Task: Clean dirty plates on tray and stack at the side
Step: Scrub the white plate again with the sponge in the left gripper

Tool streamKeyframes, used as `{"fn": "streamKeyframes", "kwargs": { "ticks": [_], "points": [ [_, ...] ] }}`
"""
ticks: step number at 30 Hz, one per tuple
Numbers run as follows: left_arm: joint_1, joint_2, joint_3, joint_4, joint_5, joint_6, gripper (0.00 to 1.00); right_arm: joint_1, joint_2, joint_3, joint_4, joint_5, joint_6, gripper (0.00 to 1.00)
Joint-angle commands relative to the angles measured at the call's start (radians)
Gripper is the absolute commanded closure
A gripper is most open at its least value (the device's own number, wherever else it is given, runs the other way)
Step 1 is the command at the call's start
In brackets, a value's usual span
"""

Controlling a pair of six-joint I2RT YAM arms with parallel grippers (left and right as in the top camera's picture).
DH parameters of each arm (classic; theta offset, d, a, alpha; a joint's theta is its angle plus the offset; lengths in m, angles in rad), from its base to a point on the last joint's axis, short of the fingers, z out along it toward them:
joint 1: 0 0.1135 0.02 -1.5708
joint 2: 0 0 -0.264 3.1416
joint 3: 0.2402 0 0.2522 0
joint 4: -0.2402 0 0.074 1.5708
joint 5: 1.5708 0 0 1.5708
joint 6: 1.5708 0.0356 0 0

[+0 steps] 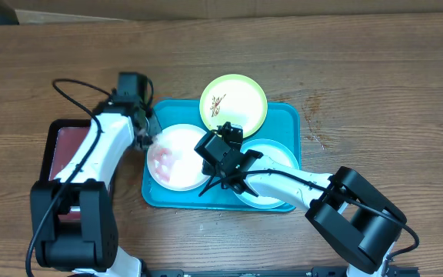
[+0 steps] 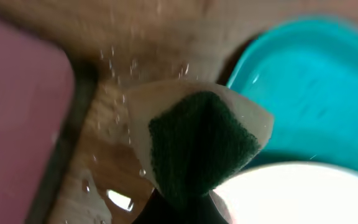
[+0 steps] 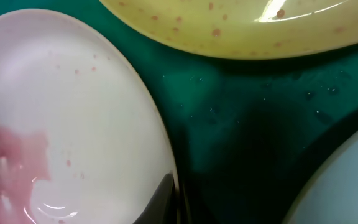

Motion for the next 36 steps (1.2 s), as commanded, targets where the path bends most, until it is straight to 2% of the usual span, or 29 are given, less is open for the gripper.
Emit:
{"fn": "streamKeyframes", "kwargs": {
  "ticks": [1,4,6,10,13,21,28,32,36],
  "points": [
    [0.005,0.007,0.063,-0.026,0.129,0.008,0.96,-0.003,0.019,-0.006,-0.013,0.015,-0.006,0.96],
    [0.005,0.008,0.071,-0.053,0.373,0.023,0.96,-0.003,0.019,-0.006,-0.013,0.015,-0.006,0.96],
    [0.002,0.008,0.065,-0.091,0.443,0.023,0.96,-0.003,0.019,-0.006,-0.013,0.015,-0.006,0.96],
    [-0.021,0.009,0.035,-0.161,0.458,0.023,0.96,-0.003,0.019,-0.006,-0.013,0.015,-0.006,0.96],
    [-0.047,0.009,-0.008,-0.156,0.453,0.022,0.96,-0.003,0.019,-0.006,-0.012,0.014,-0.006,0.96],
    [-0.086,0.009,-0.146,-0.101,0.243,-0.076,0.96,-0.003,0.019,-0.006,-0.014,0.007,-0.006,0.96],
    [-0.084,0.009,-0.189,-0.063,-0.115,-0.076,0.96,-0.003,0.019,-0.006,-0.014,0.007,-0.006,0.96],
    [-0.084,0.009,-0.189,0.042,-0.206,-0.059,0.96,-0.003,0.019,-0.006,-0.018,0.007,-0.006,0.96],
    [-0.084,0.008,-0.177,0.145,-0.231,-0.038,0.96,-0.003,0.019,-0.006,-0.032,0.007,-0.009,0.96]
  ]
}}
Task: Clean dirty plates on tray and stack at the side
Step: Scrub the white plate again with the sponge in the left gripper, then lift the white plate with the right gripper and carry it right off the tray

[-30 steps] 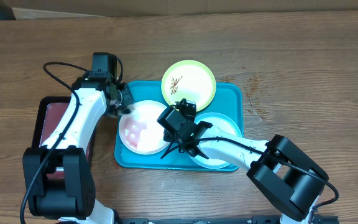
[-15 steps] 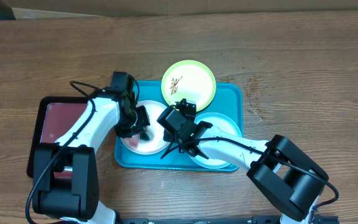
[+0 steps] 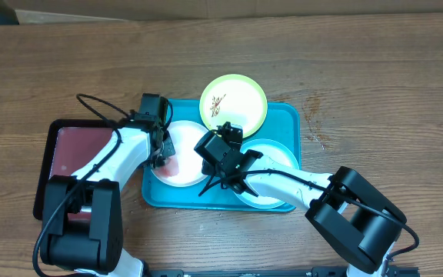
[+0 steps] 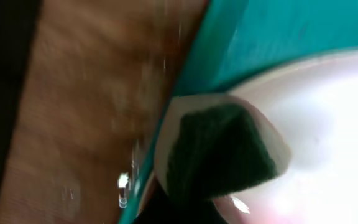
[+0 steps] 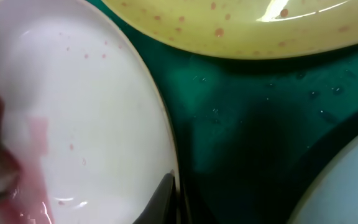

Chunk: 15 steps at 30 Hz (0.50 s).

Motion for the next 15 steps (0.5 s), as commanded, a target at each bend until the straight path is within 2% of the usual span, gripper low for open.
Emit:
{"fn": "streamKeyframes", "kwargs": {
  "ticks": [1,6,12,15],
  "points": [
    [0.009,0.007,0.013,0.056,-0.163,0.008,0.96,-0.003,0.019,-0.006,-0.034,0.010,-0.015,0.96],
    [0.009,0.001,0.179,-0.032,-0.163,0.006,0.96,-0.003,0.019,-0.006,-0.035,0.009,-0.025,0.96],
    [0.013,-0.040,0.495,-0.317,-0.143,-0.004,0.96,-0.003,0.018,0.003,-0.032,0.007,-0.070,0.96],
    [0.022,-0.082,0.624,-0.485,-0.139,-0.041,0.96,-0.003,0.011,0.023,-0.033,0.007,-0.152,0.96]
  ]
}}
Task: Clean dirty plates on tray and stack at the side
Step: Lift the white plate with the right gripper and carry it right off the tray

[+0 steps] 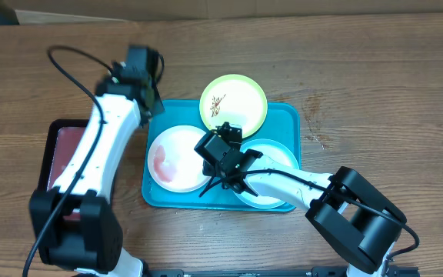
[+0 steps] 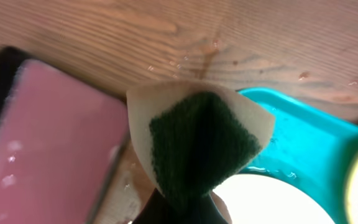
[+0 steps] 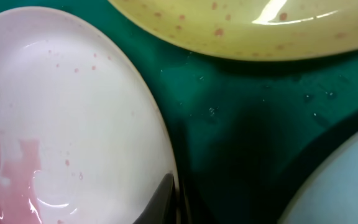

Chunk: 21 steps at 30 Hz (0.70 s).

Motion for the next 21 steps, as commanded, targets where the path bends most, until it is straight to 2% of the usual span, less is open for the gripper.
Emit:
{"fn": "streamKeyframes", "kwargs": {
  "ticks": [1,4,8,12,17,21],
  "points": [
    [0.021,-0.088,0.139,-0.133,-0.021,-0.061,0.96,-0.003,0.003,0.024,-0.015,0.007,-0.120,0.96],
    [0.060,-0.154,0.169,-0.253,0.014,-0.124,0.96,-0.003,-0.031,0.053,-0.026,0.022,-0.220,0.96],
    [0.182,-0.229,0.169,-0.378,0.057,-0.245,0.96,-0.003,-0.096,0.125,-0.139,0.137,-0.317,0.96],
    [0.318,-0.241,0.159,-0.447,0.117,-0.262,0.96,-0.001,-0.154,0.224,-0.253,0.309,-0.478,0.96],
    [0.410,-0.240,0.056,-0.438,0.158,-0.256,0.96,0.024,-0.201,0.327,-0.306,0.573,-0.737,0.96],
    [0.427,-0.240,-0.071,-0.373,0.193,-0.227,0.96,0.071,-0.221,0.377,-0.302,0.769,-0.918,0.96]
  ]
}}
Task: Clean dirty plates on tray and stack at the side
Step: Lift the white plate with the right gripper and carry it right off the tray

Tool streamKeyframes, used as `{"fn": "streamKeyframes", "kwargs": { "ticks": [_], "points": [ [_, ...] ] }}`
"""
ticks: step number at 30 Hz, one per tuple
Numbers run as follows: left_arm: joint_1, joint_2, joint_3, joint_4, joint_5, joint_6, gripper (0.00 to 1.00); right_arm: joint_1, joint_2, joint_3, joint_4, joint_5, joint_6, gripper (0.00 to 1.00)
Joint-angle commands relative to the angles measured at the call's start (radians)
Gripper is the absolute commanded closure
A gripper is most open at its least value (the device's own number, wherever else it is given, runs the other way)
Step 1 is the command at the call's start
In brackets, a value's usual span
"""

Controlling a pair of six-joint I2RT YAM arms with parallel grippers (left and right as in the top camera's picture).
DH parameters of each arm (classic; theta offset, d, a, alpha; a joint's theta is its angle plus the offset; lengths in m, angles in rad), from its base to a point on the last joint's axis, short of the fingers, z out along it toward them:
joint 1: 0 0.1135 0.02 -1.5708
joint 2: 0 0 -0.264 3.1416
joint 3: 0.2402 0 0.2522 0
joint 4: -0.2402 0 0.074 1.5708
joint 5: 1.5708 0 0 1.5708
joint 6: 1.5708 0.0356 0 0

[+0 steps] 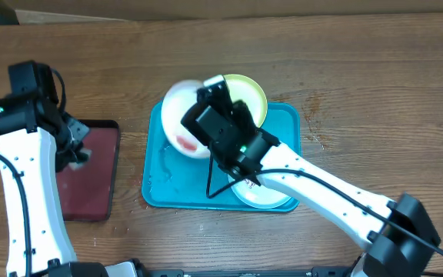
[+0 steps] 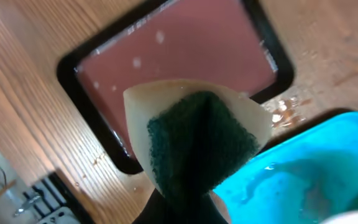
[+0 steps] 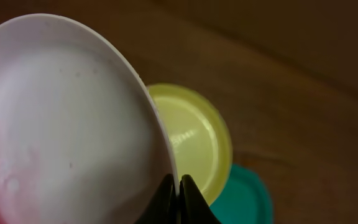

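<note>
My right gripper (image 3: 178,186) is shut on the rim of a white plate (image 3: 73,124), which hangs tilted above the teal tray (image 1: 156,181). A pink stain (image 1: 187,142) marks the plate's lower part. A yellow-green plate (image 1: 251,94) leans on the tray's far edge, partly behind the raised plate. A pale plate (image 1: 271,198) lies in the tray under my right arm. My left gripper (image 2: 185,208) is shut on a folded sponge (image 2: 197,140), green side showing, at the near right edge of a black basin of pink liquid (image 2: 179,56).
The black basin (image 1: 91,173) lies on the wooden table left of the teal tray. Water drops spot the wood between them. A cardboard edge runs along the table's far side.
My left gripper with the sponge has moved from the tray's far left corner to the black basin. The white plate, flat in the tray before, is now raised and tilted in my right gripper.
The sponge was at the white plate's left edge while my right gripper pinched the plate's rim. Then the sponge lay on the pink stain. Then it was off the plate, beyond the tray. Now it is at the basin and the plate is lifted, still pink-stained.
</note>
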Motion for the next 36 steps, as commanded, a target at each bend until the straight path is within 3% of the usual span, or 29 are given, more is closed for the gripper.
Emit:
{"fn": "streamKeyframes", "kwargs": {
  "ticks": [1,7,13,24,28,31,36],
  "points": [
    [0.009,0.001,-0.111,0.045,0.061,0.003,0.96,0.064,-0.039,0.056,0.011,0.312,-0.274,0.96],
    [0.015,0.001,-0.210,0.109,0.110,0.018,0.96,0.157,-0.039,0.059,0.135,0.578,-0.563,0.96],
    [0.031,0.001,-0.214,0.114,0.114,0.055,0.96,0.212,-0.039,0.059,0.330,0.646,-0.864,0.96],
    [0.032,0.001,-0.214,0.120,0.114,0.069,0.96,0.221,-0.039,0.058,0.386,0.646,-0.887,0.96],
    [0.032,0.001,-0.214,0.124,0.114,0.074,0.96,0.204,-0.039,0.054,0.344,0.645,-0.741,0.96],
    [0.032,0.001,-0.214,0.124,0.114,0.084,0.96,0.153,-0.039,0.047,0.183,0.615,-0.457,0.96],
    [0.032,0.001,-0.214,0.124,0.115,0.099,0.96,-0.012,-0.039,0.047,-0.162,0.355,-0.004,0.96]
  ]
}}
